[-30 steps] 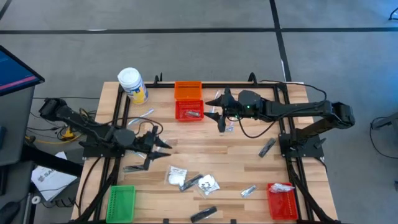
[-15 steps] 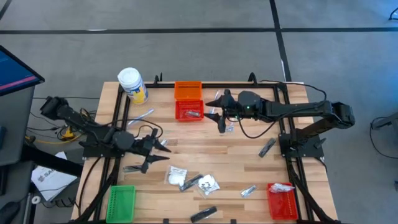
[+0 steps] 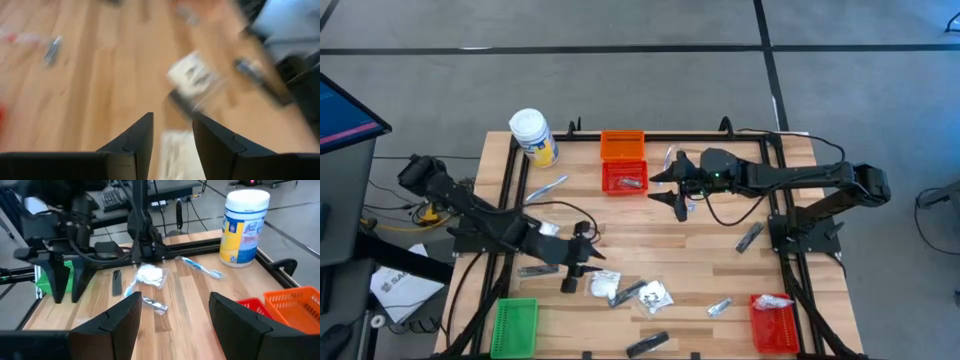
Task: Pick & Place Travel size toiletries
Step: Put the blue toothbrush into the green basket
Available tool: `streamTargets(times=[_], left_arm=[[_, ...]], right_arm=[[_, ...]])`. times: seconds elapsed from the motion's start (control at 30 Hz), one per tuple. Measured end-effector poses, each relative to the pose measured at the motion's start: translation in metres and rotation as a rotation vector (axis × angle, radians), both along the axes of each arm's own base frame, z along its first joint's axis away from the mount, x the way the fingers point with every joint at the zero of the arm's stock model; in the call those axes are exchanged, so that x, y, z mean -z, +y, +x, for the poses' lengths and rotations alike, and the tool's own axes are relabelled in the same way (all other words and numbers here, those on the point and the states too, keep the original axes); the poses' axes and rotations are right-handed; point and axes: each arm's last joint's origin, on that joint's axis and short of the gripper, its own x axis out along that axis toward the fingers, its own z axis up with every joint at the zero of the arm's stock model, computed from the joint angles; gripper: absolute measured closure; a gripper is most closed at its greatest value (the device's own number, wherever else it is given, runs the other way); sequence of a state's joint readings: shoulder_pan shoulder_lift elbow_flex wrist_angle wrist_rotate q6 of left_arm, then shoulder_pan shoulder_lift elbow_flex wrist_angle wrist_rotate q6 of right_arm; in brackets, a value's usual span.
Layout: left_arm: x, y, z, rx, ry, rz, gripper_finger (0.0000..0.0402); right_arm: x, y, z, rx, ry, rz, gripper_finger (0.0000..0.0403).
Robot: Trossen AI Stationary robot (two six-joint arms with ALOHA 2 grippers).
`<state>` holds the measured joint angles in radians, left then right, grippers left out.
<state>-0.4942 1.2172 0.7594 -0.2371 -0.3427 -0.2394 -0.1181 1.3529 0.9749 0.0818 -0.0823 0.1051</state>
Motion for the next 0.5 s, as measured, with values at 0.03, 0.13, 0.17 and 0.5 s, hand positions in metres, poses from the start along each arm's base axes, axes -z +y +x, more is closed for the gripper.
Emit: streamTargets(times=[0.03, 0.13, 0.17, 0.5], left_arm=[[0.001, -0.002, 0.000, -0.025, 0.043, 0.028, 0.0270], [0.006, -0.003, -0.004, -0.118, 0.175, 0.070, 0.0270], [0.009, -0.001, -0.007, -0.153, 0.215, 0.076, 0.0270], [0.042, 0.012, -0.044, -0.279, 0.522, 0.134, 0.0270]], right_arm=[[0.001, 0.000, 0.000, 0.000, 0.008, 0.001, 0.0178], [0.000, 0.000, -0.004, 0.000, 0.031, 0.004, 0.0178], [-0.002, 0.000, -0.006, 0.001, 0.026, 0.003, 0.0178], [-0.023, 0.006, -0.031, -0.010, 0.008, -0.008, 0.0178]])
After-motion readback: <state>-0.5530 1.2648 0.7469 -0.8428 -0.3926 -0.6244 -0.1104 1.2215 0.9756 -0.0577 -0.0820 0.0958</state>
